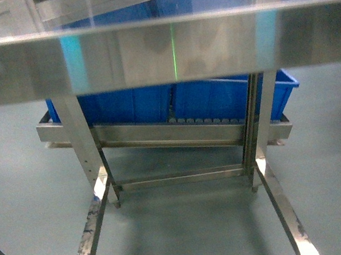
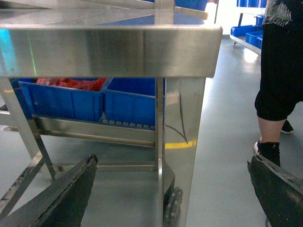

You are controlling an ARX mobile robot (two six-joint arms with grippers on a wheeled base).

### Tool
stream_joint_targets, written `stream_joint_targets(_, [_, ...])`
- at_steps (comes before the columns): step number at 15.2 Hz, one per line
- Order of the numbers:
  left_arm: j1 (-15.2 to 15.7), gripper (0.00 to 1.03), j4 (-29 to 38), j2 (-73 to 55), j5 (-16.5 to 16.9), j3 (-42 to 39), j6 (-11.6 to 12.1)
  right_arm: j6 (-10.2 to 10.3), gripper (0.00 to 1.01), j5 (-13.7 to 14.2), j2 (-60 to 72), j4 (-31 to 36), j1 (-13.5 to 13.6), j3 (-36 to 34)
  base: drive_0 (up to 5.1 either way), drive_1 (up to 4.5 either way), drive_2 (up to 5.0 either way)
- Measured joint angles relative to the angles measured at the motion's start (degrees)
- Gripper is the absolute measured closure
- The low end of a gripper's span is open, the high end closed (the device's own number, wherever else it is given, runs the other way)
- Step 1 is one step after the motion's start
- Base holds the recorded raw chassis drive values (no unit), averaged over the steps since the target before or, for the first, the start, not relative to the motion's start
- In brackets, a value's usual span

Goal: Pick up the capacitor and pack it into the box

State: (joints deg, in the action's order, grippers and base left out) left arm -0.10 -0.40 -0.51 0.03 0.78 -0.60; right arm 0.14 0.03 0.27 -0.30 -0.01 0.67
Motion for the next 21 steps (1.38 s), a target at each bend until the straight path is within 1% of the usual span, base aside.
stream_joint_targets(20, [0.0,0.59,-0.02,0.0,-0.04,0.0,0.02,0.0,0.03,-0.04,0.0,-0.02,0.0,0.0,0.0,0.0,0.0])
stream_joint_targets(21, [0.0,0.59,0.07,0.0,0.0,0.0,0.02,0.0,0.03,0.02,0.0,-0.04,0.0,0.0,-4.8,1.54,3.4])
